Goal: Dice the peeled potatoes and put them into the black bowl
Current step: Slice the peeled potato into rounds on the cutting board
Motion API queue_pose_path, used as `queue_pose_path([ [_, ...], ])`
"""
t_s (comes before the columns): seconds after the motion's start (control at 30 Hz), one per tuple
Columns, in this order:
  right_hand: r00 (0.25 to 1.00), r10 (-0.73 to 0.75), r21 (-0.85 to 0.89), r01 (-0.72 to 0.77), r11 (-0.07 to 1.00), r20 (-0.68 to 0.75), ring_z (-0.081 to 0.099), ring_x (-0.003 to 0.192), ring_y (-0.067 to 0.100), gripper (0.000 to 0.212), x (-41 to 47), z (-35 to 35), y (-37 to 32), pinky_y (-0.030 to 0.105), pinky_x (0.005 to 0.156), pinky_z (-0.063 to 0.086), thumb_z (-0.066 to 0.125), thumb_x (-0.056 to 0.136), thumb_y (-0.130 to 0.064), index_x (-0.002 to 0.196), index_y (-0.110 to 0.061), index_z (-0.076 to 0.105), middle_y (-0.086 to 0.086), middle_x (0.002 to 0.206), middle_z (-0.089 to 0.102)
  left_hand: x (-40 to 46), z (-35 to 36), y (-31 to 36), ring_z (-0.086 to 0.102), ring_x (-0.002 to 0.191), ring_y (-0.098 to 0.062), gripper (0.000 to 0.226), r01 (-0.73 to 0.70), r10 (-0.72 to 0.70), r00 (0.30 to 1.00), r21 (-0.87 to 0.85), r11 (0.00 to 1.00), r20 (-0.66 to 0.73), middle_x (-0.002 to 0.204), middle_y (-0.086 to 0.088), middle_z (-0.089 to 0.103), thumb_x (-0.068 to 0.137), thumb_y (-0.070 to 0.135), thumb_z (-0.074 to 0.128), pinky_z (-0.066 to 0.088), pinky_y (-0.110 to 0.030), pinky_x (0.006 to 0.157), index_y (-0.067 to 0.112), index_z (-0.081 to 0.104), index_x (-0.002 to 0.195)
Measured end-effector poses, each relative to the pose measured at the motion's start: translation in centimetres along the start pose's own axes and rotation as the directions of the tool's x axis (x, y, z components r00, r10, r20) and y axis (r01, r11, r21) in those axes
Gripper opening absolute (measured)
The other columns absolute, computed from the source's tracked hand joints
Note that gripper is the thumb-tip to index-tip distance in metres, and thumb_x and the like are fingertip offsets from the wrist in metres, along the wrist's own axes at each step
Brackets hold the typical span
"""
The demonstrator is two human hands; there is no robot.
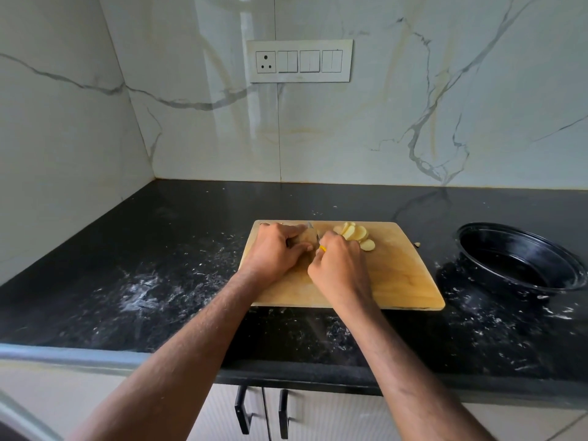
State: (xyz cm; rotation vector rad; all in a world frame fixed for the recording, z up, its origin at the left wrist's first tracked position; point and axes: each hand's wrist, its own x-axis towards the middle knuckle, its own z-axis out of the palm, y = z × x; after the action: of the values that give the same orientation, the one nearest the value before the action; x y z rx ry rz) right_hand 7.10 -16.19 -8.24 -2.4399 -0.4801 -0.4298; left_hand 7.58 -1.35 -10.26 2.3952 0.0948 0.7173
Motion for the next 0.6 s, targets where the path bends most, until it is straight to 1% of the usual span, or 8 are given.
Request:
queue_pose_path([
  [0.13,0.998,-0.023,-0.056,0.026,0.998,0.067,0.044,0.076,0.018,0.025,-0.6,0.0,-0.3,0.018,0.049,0.025,0.058,0.092,-0.013,0.117,-0.010,0.061,0.010,0.103,0.067,0.1,-0.1,0.0,0.068,0.100,-0.015,0.051,0.026,-0.026,1.000,0.005,1.000,-0.011,0.109,-0.009,0.075,0.084,0.033,0.081,0.052,-0.032,0.097,0.011,0.068,0.128],
  [0.2,0.997,-0.021,-0.053,0.025,0.998,0.073,0.052,0.081,0.022,0.025,-0.7,-0.3,-0.1,0.021,0.057,0.033,0.057,0.091,-0.013,0.116,-0.011,0.061,0.012,0.105,0.066,0.0,-0.1,0.3,0.069,0.095,-0.014,0.053,0.031,-0.031,0.999,0.006,0.999,-0.012,0.108,-0.009,0.076,0.084,0.033,0.081,0.053,-0.029,0.094,0.009,0.067,0.128],
  [0.27,0.997,-0.030,-0.058,0.034,0.998,0.069,0.058,0.091,0.026,0.029,-1.1,-0.4,0.2,0.028,0.066,0.040,0.055,0.091,-0.012,0.120,-0.012,0.060,0.012,0.104,0.064,-0.1,-0.2,0.4,0.069,0.095,-0.013,0.053,0.037,-0.037,0.999,0.006,0.999,-0.014,0.109,-0.007,0.076,0.084,0.035,0.081,0.053,-0.028,0.093,0.009,0.067,0.128],
  [0.33,0.997,-0.038,-0.069,0.042,0.997,0.062,0.056,0.085,0.024,0.028,-1.8,-0.5,0.7,0.029,0.064,0.040,0.055,0.090,-0.010,0.117,-0.013,0.061,0.009,0.097,0.064,0.0,-0.1,0.1,0.069,0.094,-0.013,0.050,0.048,-0.048,0.999,0.009,0.999,0.002,0.106,-0.004,0.076,0.085,0.039,0.079,0.054,-0.025,0.088,0.012,0.070,0.126],
  [0.4,0.998,-0.038,-0.076,0.042,0.996,0.056,0.056,0.080,0.022,0.020,-2.2,-0.8,1.3,0.030,0.060,0.040,0.055,0.088,-0.009,0.107,-0.014,0.063,0.007,0.089,0.064,0.1,0.0,-0.1,0.069,0.089,-0.017,0.041,0.052,-0.053,0.999,0.031,0.998,0.010,0.096,-0.002,0.076,0.086,0.042,0.076,0.053,-0.022,0.080,0.014,0.074,0.117],
  [0.47,0.998,-0.040,-0.078,0.044,0.996,0.044,0.060,0.080,0.023,0.016,-2.4,-1.0,1.8,0.030,0.059,0.043,0.057,0.088,-0.010,0.102,-0.014,0.063,0.005,0.086,0.065,0.2,0.0,-0.1,0.068,0.084,-0.019,0.032,0.040,-0.040,0.999,0.041,0.998,-0.006,0.087,-0.002,0.075,0.088,0.039,0.075,0.056,-0.029,0.078,0.013,0.075,0.106],
  [0.53,0.999,-0.034,-0.078,0.035,0.996,0.018,0.057,0.077,0.021,0.015,-2.5,-1.3,2.3,0.029,0.059,0.041,0.058,0.089,-0.012,0.101,-0.015,0.064,0.003,0.083,0.066,0.1,-0.2,0.1,0.069,0.095,-0.016,0.036,0.033,-0.033,0.999,0.034,0.999,-0.019,0.104,-0.002,0.076,0.088,0.035,0.076,0.056,-0.033,0.089,0.015,0.074,0.118],
  [0.6,0.999,-0.028,-0.071,0.027,0.997,-0.020,0.053,0.072,0.019,0.013,-2.6,-1.4,2.5,0.026,0.058,0.035,0.058,0.089,-0.013,0.100,-0.015,0.064,0.001,0.080,0.065,0.1,-0.3,0.2,0.067,0.109,-0.014,0.049,0.036,-0.036,0.999,0.037,0.999,-0.007,0.121,-0.002,0.072,0.087,0.034,0.077,0.053,-0.031,0.099,0.015,0.067,0.131],
])
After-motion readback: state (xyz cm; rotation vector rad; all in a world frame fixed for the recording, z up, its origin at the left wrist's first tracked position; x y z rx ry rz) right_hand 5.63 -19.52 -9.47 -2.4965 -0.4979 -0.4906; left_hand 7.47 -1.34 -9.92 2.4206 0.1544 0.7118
